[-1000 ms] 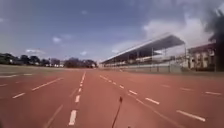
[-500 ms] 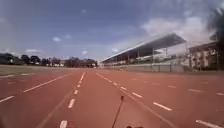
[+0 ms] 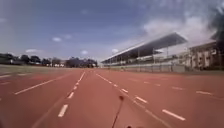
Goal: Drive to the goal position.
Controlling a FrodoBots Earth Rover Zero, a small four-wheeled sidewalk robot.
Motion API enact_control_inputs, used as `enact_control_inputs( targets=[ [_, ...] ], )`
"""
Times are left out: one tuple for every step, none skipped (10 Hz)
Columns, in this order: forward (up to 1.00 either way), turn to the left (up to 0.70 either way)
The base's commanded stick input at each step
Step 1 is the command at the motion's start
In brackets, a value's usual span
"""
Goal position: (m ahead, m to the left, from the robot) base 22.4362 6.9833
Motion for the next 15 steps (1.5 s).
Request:
enact_control_inputs(
  targets=[
    [0.7,0.0],
    [0.7,0.0],
    [0.7,0.0],
    [0.7,0.0],
    [0.7,0.0],
    [0.7,0.0],
    [0.7,0.0],
    [0.7,0.0],
    [0.7,0.0],
    [0.7,0.0],
    [0.7,0.0],
    [0.7,0.0],
    [0.7,0.0],
    [0.7,0.0],
    [0.7,0.0]
  ],
)
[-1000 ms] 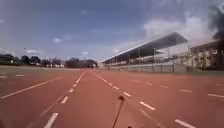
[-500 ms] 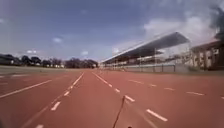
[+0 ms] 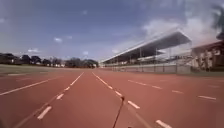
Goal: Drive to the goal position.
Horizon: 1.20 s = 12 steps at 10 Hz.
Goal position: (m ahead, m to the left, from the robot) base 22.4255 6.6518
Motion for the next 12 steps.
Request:
enact_control_inputs(
  targets=[
    [0.7,0.0],
    [0.7,0.0],
    [0.7,0.0],
    [0.7,0.0],
    [0.7,0.0],
    [0.7,0.0],
    [0.7,0.0],
    [0.7,0.0],
    [0.7,0.0],
    [0.7,0.0],
    [0.7,0.0],
    [0.7,0.0]
  ],
)
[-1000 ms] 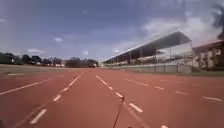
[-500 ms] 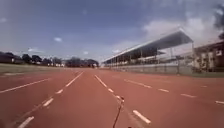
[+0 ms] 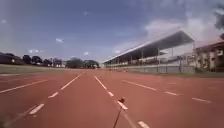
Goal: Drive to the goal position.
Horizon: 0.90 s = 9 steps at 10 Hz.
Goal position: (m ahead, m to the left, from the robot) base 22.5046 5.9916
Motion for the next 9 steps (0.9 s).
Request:
enact_control_inputs(
  targets=[
    [0.7,0.0],
    [0.7,0.0],
    [0.7,0.0],
    [0.7,0.0],
    [0.7,0.0],
    [0.7,0.0],
    [0.7,0.0],
    [0.7,0.0],
    [0.7,0.0]
  ],
)
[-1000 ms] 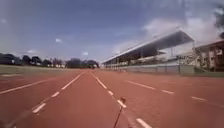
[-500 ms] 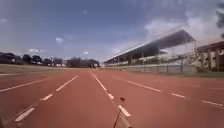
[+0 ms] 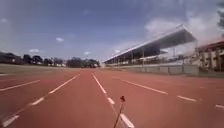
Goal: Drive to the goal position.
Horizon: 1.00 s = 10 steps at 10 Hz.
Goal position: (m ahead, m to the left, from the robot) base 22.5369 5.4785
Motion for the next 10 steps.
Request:
enact_control_inputs(
  targets=[
    [0.7,0.0],
    [0.7,0.0],
    [0.7,0.0],
    [0.7,0.0],
    [0.7,0.0],
    [0.7,0.0],
    [0.7,0.0],
    [0.7,0.0],
    [0.7,0.0],
    [0.7,0.0]
  ],
)
